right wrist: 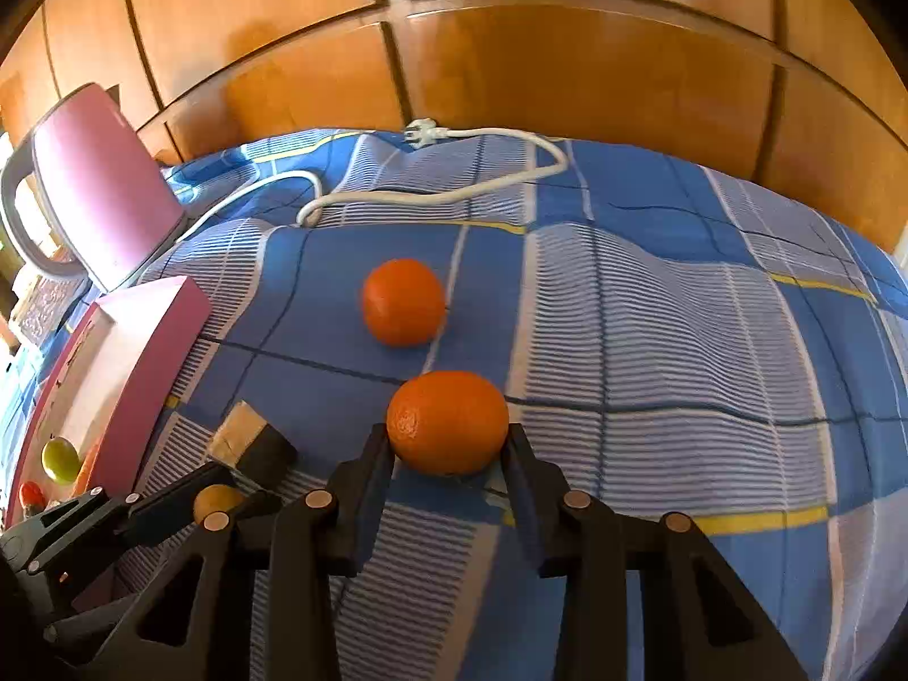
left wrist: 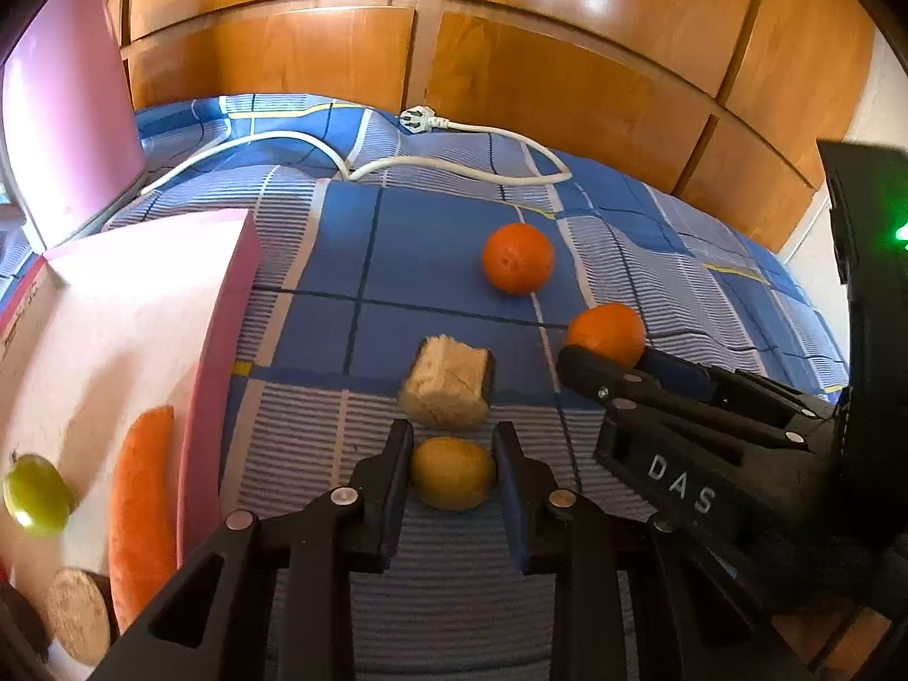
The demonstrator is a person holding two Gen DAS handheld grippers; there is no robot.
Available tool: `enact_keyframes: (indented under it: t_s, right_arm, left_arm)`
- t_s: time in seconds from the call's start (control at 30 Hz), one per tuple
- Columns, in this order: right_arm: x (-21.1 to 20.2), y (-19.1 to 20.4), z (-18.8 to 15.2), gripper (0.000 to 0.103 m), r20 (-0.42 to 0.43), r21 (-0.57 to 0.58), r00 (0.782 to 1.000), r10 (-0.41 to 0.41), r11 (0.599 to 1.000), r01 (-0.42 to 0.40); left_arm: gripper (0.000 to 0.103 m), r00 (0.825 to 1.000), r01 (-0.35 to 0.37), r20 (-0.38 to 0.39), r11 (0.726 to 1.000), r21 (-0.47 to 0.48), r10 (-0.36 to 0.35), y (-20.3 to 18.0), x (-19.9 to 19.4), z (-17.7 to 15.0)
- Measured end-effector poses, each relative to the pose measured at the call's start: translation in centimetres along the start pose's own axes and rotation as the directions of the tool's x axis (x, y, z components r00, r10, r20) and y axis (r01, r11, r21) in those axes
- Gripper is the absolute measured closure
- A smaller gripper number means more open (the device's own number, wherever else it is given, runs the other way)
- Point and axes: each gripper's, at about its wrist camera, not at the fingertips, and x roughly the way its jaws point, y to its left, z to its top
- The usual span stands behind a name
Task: Organize fruits
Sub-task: 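Move the left tool to the small yellow fruit while the right tool moves to another orange, then grasp the yellow fruit with the left tool while the right tool grasps the orange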
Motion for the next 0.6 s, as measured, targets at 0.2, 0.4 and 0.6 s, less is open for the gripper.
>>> enact_keyframes:
  t_s: [0.2, 0.4, 0.6]
  right_arm:
    - [-1.9, -1.8, -1.8, 0.064, -0.008, 0.04, 0.999, -0.035, 0.999, 0.035]
    - [-4.1, -3.2, -4.4, 0.064, -0.009, 0.051, 0.996, -0.088, 0.995, 0.088]
    - [-4.7, -3.8, -5.5, 0.064, 0.022, 0.09, 0.996, -0.083, 0.993, 0.081]
  left_arm:
    - [0.075, 0.998, 0.07, -0.007, 0.997, -0.014, -0.07, -0.3, -1.6, -1.4]
    - [0.074, 0.993, 0.12, -0.01, 0.993, 0.008, -0.119, -0.8, -3.3, -3.5]
    - [0.074, 0.996, 0.089, 0.008, 0.995, 0.039, -0.089, -1.2, -3.0, -4.5]
